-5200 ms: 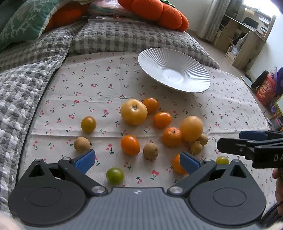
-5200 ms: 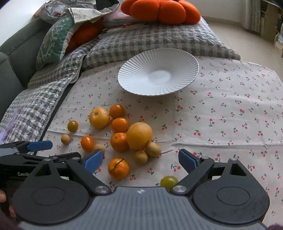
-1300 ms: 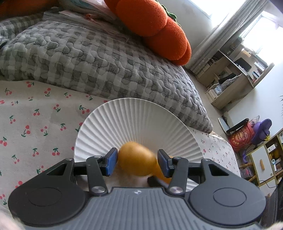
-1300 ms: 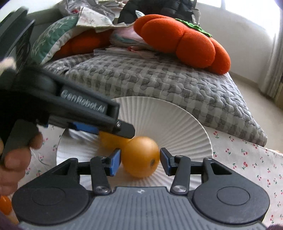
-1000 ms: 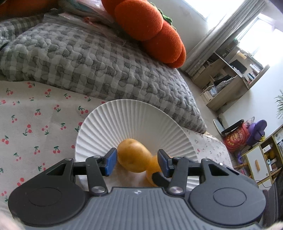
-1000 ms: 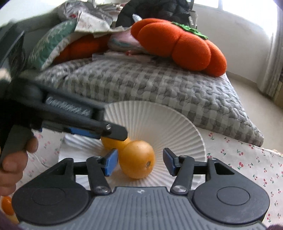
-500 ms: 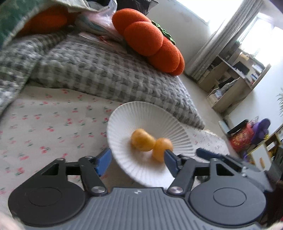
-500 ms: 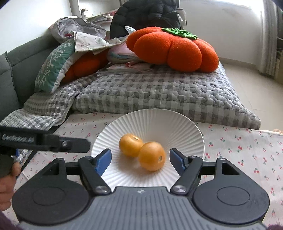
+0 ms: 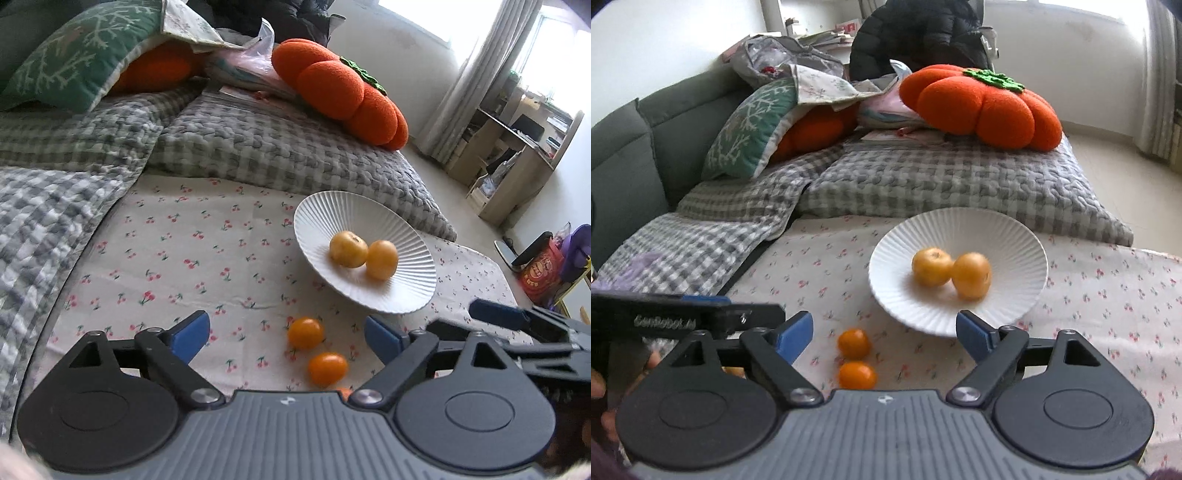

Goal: Organize fruits
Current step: 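Withdraw both tools from the plate back toward the remaining fruit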

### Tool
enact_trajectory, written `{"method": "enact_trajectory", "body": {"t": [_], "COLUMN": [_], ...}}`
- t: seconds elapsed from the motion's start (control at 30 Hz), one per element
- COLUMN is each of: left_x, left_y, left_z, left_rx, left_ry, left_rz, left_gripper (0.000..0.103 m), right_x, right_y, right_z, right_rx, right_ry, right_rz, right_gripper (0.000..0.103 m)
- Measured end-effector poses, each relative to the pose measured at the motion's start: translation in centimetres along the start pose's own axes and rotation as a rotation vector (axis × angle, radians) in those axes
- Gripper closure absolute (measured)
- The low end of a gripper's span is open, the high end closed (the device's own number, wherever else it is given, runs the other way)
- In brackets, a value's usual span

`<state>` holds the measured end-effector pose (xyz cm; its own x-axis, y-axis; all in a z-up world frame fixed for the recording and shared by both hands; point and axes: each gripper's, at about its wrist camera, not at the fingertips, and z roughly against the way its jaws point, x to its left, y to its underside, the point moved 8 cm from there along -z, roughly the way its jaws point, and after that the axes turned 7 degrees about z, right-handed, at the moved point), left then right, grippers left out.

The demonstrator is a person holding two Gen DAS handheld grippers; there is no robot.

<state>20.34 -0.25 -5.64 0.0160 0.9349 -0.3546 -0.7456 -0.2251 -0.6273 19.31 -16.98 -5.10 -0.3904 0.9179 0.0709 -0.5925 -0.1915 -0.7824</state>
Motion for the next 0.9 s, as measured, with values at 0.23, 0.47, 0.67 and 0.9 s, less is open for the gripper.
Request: {"method": "enact_trajectory", "body": {"t": [0.23,0.47,0.67,0.9], "left_x": [-0.4,0.5,0.7,2.2], "left_y": [1.4,2.1,2.2,2.7], "left_z": [1.5,2.0,3.2,3.4], "left_rx": [-0.047,-0.05,-0.056,-0.029], "left_ry": [-0.02,-0.028,-0.014,-0.024], "left_rz": [-0.069,-0.077,-0.072,-0.028], "left_gripper": [0.01,0.009,0.007,0.007], "right_x": [0.0,0.4,0.2,0.0], "right_y": [1.7,2.0,2.6,3.2], "right_z": [1.5,3.2,4.3,4.1], "right_rx": [-0.002,-0.033,-0.039,-0.009], "right_ry": [0.026,0.038,0.051,0.064], "right_rz": [-0.055,-0.08,-0.099,-0.109], "right_gripper": [0.015,0.007,0.003,0.004]}}
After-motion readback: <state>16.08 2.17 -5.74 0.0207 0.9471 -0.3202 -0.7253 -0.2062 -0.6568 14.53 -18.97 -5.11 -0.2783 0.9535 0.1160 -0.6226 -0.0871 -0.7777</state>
